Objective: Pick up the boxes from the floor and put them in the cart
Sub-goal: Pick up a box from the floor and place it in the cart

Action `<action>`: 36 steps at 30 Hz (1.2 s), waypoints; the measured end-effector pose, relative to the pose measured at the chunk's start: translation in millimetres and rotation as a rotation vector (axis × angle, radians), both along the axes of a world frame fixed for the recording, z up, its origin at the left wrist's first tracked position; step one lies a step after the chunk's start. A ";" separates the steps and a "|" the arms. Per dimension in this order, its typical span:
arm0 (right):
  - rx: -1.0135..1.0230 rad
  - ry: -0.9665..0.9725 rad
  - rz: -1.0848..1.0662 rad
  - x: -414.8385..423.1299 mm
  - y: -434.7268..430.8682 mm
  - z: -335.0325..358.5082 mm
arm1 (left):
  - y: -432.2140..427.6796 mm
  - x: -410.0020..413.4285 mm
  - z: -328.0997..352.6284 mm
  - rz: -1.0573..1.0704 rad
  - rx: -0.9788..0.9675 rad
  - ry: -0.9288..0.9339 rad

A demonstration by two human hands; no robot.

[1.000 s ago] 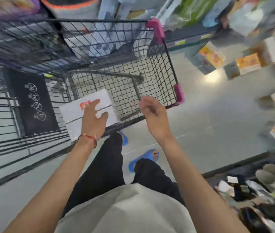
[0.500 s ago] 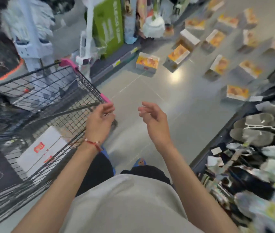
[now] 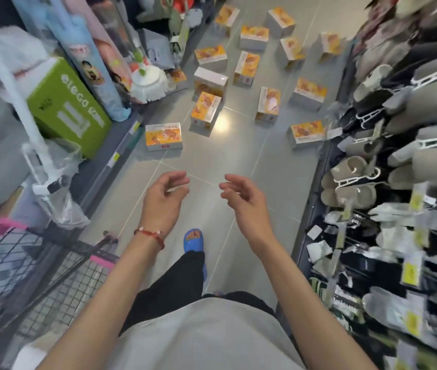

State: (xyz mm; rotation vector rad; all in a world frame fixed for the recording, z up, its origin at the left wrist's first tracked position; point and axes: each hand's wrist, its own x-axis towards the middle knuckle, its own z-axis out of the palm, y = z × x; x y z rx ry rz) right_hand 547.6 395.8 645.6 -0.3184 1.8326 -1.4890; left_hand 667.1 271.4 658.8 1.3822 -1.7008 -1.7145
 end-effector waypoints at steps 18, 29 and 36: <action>0.078 -0.073 -0.007 -175.7 -241.7 -7.2 | -250.2 -176.9 -18.7 0.021 0.087 -0.078; 0.207 -0.112 0.210 -286.5 -372.3 -28.2 | -360.4 -262.0 -36.3 0.223 0.193 -0.171; 0.262 -0.168 0.251 -304.2 -451.4 -43.4 | -432.9 -268.7 -63.0 0.286 0.289 -0.180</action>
